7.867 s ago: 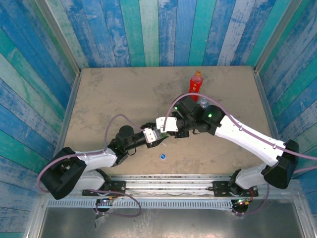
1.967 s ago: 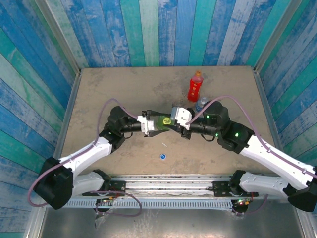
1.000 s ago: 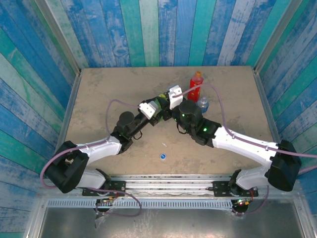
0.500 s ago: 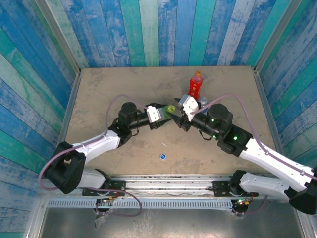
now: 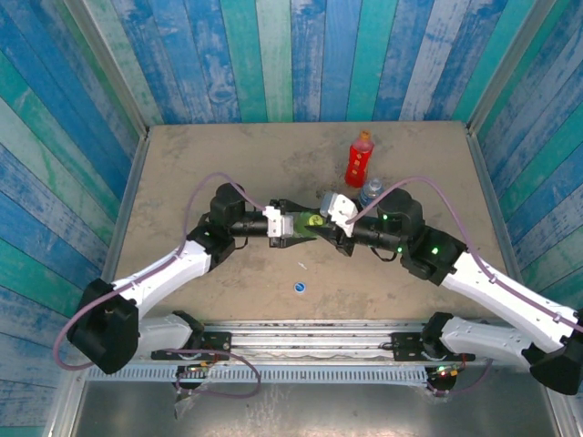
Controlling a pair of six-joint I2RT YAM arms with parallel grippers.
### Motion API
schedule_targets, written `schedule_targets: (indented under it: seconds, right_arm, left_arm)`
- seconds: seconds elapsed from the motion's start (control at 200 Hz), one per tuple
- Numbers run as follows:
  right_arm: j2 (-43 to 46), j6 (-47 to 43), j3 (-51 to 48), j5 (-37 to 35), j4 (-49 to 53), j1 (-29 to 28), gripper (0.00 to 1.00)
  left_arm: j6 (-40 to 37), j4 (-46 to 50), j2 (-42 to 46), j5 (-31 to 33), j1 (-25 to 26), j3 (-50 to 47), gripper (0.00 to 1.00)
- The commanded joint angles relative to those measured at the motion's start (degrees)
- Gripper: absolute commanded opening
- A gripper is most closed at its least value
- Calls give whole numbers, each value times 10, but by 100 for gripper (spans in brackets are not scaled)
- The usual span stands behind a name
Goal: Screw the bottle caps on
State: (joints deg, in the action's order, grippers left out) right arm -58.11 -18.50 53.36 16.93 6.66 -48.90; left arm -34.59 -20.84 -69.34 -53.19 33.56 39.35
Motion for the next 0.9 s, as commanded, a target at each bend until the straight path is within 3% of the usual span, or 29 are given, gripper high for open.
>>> schedule_targets:
  seconds: [0.0,0.1,0.21,0.325,0.481,0.576,0.696,0.896]
  right_arm:
    - [-4,10,13,12,-3,7,22]
    - [-9,17,11,7,-7,7,17]
    - [-13,56,-1,-33,-47,7,15]
    - [-33,118,-14,-136,-102,7,9]
    - [-78,206,-34,-267,-208,-11,6]
    - [-127,221,-18,-366,-246,-44,5]
    - [-189,250,18,-473,-245,-68,6]
    - [-219,256,30,-483,-277,-71,7]
  left_arm:
    - [-6,1,17,-28,3,0,62]
    - [19,-31,16,-16,2,-9,62]
    - [77,-128,17,31,3,-33,62]
    - [157,-281,11,158,4,-71,61]
    - [212,-413,-23,314,7,-90,60]
    - [223,-445,-60,414,18,-89,60]
    - [223,-459,-86,478,27,-79,59]
    - [232,-448,-100,496,28,-66,60]
